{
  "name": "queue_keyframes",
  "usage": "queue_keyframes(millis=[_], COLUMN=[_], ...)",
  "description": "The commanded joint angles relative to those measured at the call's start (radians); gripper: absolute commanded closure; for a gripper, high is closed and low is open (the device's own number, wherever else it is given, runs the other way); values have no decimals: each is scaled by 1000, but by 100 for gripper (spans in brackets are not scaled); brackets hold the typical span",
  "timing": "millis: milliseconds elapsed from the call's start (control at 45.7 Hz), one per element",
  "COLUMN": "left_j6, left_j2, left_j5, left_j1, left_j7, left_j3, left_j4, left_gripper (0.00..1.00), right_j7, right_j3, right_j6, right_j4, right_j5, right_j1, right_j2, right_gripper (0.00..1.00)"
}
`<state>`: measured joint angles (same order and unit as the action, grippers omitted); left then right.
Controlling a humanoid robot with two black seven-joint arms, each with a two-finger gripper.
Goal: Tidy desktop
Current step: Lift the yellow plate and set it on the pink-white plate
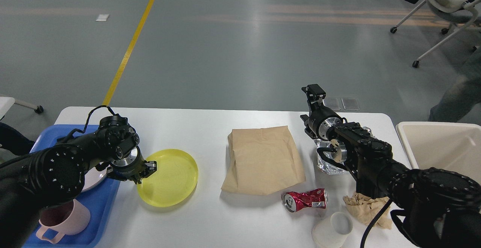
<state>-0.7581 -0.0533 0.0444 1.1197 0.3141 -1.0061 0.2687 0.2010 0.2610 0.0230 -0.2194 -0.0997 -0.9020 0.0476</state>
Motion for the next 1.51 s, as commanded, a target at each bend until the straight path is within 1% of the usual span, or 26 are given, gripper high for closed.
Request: queue_keyframes(millis=[0, 394, 481, 612, 787, 875, 1137, 1312, 1487], left_j6=[-29, -185, -202, -202, -202, -201, -202, -202, -202], left_j2=[-3, -132, -172, -252, -397, -422, -416, -401, -393], left_j5=[0, 0, 0, 0, 0, -1, 0, 0, 0], left_j1=[43, 212, 232, 247, 224, 178, 52, -14, -24], left_j7=[5, 5, 5, 5, 5, 3, 5, 6, 8], left_j3=[0, 17, 21, 20, 21, 26, 35, 61, 81], left_j4=[0, 1, 0, 0, -14, -45, -177, -221, -227], left_gripper=[100, 100, 100, 100, 100, 100, 100, 100, 100], right_j7=[0, 0, 0, 0, 0, 0, 0, 0, 0], right_j3=[0, 0, 0, 0, 0, 0, 0, 0, 0], right_j6=[0, -2, 0, -2, 0, 0, 0, 0, -2], right_j4=[0, 0, 0, 0, 0, 0, 0, 0, 0], right_j5=[0, 0, 0, 0, 0, 0, 0, 0, 0], right_j1=[0, 0, 0, 0, 0, 0, 0, 0, 0], right_j2=[0, 0, 0, 0, 0, 0, 0, 0, 0], right_gripper=[0, 0, 0, 0, 0, 0, 0, 0, 0])
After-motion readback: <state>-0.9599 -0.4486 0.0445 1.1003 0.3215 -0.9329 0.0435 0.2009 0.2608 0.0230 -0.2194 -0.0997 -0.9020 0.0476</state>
